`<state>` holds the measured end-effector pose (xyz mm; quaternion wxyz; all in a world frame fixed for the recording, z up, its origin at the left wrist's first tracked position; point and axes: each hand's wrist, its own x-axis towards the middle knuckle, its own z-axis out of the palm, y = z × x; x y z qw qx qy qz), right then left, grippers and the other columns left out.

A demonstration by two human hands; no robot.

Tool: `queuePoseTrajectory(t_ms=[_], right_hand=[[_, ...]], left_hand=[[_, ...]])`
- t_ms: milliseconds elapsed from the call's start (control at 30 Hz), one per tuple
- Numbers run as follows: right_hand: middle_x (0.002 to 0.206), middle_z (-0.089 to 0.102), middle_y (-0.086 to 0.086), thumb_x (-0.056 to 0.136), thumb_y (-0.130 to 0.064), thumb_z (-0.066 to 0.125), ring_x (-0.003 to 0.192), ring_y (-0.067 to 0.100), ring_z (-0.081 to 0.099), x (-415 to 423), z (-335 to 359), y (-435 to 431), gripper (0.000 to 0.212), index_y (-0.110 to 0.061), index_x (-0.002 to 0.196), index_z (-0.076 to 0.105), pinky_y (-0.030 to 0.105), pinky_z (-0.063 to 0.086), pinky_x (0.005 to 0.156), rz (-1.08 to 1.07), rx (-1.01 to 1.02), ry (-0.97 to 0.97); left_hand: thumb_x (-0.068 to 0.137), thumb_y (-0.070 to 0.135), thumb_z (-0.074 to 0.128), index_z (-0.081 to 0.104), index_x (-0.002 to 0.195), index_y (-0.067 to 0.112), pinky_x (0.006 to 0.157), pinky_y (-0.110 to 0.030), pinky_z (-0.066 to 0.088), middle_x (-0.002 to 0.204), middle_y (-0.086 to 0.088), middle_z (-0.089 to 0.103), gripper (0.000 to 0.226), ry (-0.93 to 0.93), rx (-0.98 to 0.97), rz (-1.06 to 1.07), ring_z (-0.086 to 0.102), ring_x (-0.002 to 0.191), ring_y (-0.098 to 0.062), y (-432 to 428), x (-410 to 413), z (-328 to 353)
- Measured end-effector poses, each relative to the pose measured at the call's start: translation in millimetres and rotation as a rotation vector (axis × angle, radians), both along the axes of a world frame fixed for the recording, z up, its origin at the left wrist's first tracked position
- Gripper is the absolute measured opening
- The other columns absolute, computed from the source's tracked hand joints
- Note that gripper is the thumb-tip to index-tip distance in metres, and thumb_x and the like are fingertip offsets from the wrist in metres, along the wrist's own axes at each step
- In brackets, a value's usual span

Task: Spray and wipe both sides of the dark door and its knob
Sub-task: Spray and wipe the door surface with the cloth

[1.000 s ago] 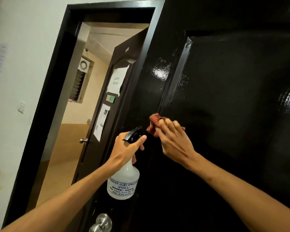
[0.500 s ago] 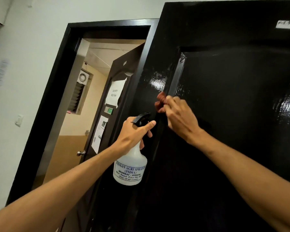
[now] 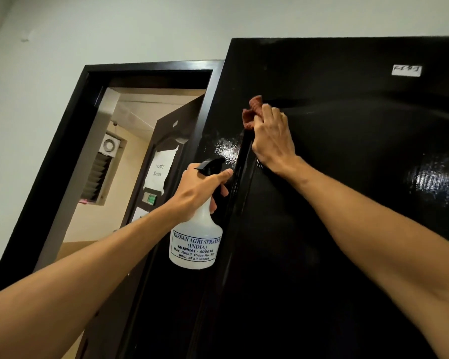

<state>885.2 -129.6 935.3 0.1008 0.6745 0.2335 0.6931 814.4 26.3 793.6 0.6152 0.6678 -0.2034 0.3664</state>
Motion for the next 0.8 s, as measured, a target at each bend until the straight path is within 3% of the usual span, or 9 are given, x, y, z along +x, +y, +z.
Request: queuePoseTrajectory(t_ms=[167, 267, 500, 633, 800], right_hand=[[0.128, 0.051, 0.022, 0.090, -0.008, 0.037, 0.116, 0.036, 0.050, 6.7, -14.1, 3.0, 0.032, -0.001, 0.107, 0.063, 0.046, 0.042, 0.102, 0.023, -0.009, -0.007], [0.124, 0.055, 0.017, 0.091, -0.009, 0.043, 0.113, 0.033, 0.052, 2.1, -1.6, -4.0, 0.027, -0.006, 0.104, 0.066, 0.045, 0.039, 0.103, 0.012, -0.070, -0.008], [0.117, 0.059, 0.017, 0.090, -0.012, 0.052, 0.104, 0.034, 0.054, -15.7, 26.0, -68.4, 0.025, -0.006, 0.104, 0.072, 0.044, 0.044, 0.094, -0.080, 0.129, -0.066], [0.125, 0.057, 0.020, 0.090, -0.012, 0.052, 0.112, 0.037, 0.050, -25.2, 40.4, -93.2, 0.029, -0.005, 0.107, 0.073, 0.044, 0.044, 0.095, -0.063, 0.222, -0.052], [0.127, 0.054, 0.017, 0.087, -0.009, 0.061, 0.112, 0.033, 0.050, -24.8, 24.4, -48.5, 0.033, -0.004, 0.118, 0.071, 0.041, 0.047, 0.096, 0.013, -0.005, 0.070]], left_hand=[[0.100, 0.034, 0.069, 0.067, 0.099, 0.001, 0.051, -0.032, 0.051, 0.085, -0.019, 0.077, 0.033, -0.031, 0.005, -0.012, 0.053, 0.041, -0.028, -1.0, 1.2, 13.9], [0.100, 0.035, 0.069, 0.066, 0.099, 0.000, 0.049, -0.031, 0.051, 0.086, -0.020, 0.077, 0.035, -0.022, 0.027, -0.029, 0.053, 0.043, -0.029, -3.9, 3.9, 16.7], [0.099, 0.036, 0.071, 0.067, 0.095, 0.003, 0.046, -0.028, 0.049, 0.084, -0.019, 0.077, 0.033, -0.071, 0.058, -0.080, 0.052, 0.042, -0.028, -40.4, -2.8, 46.1], [0.097, 0.038, 0.073, 0.068, 0.092, 0.004, 0.045, -0.029, 0.048, 0.082, -0.019, 0.077, 0.035, -0.089, 0.069, -0.091, 0.052, 0.039, -0.025, -51.8, -11.5, 60.5], [0.098, 0.035, 0.073, 0.067, 0.091, 0.005, 0.047, -0.031, 0.048, 0.081, -0.021, 0.076, 0.031, -0.121, 0.053, -0.053, 0.052, 0.039, -0.026, -60.2, -15.6, 76.1]])
